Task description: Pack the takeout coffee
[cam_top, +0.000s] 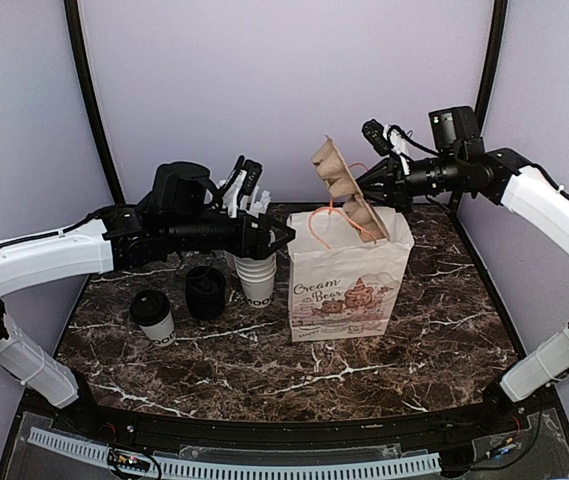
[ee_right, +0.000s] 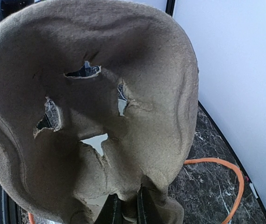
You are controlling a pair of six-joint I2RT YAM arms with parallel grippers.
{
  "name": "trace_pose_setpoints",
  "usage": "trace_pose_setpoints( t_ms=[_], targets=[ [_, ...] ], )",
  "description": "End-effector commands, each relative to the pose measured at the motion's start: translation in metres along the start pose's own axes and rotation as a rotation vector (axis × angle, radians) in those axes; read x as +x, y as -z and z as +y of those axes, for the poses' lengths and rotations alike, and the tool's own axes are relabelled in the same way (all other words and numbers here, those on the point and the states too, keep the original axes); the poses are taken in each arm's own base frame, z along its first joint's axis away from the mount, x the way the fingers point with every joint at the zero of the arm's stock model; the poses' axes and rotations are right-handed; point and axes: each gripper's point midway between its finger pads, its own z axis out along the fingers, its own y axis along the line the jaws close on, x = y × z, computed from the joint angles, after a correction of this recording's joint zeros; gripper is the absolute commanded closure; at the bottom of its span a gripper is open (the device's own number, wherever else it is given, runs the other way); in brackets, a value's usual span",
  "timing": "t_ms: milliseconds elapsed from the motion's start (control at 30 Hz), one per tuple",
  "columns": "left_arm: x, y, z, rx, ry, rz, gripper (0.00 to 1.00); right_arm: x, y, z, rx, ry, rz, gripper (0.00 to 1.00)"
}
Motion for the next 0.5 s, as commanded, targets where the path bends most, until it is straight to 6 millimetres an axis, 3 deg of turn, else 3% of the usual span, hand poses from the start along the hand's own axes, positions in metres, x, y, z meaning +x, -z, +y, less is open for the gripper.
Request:
trace_pose_setpoints(
  t_ms=[0, 200, 467],
  targets=[
    [-0.012, 0.007, -0.011, 0.059, 0.001, -0.051, 0.18, 0.001, -0.002, 0.0, 0.016, 0.029, -0.005, 0.9],
    [-0.02, -0.002, -0.017, 0.096, 0.042, -0.065, 0.18, 0.015, -0.005, 0.002, 0.02, 0.013, 0.036, 0.9],
    [-0.009, -0.026, -0.009, 0.077, 0.106, -0.014, 0.2, 0.033, -0.006, 0.008, 0.032, 0.022, 0.105, 0.9]
  ],
)
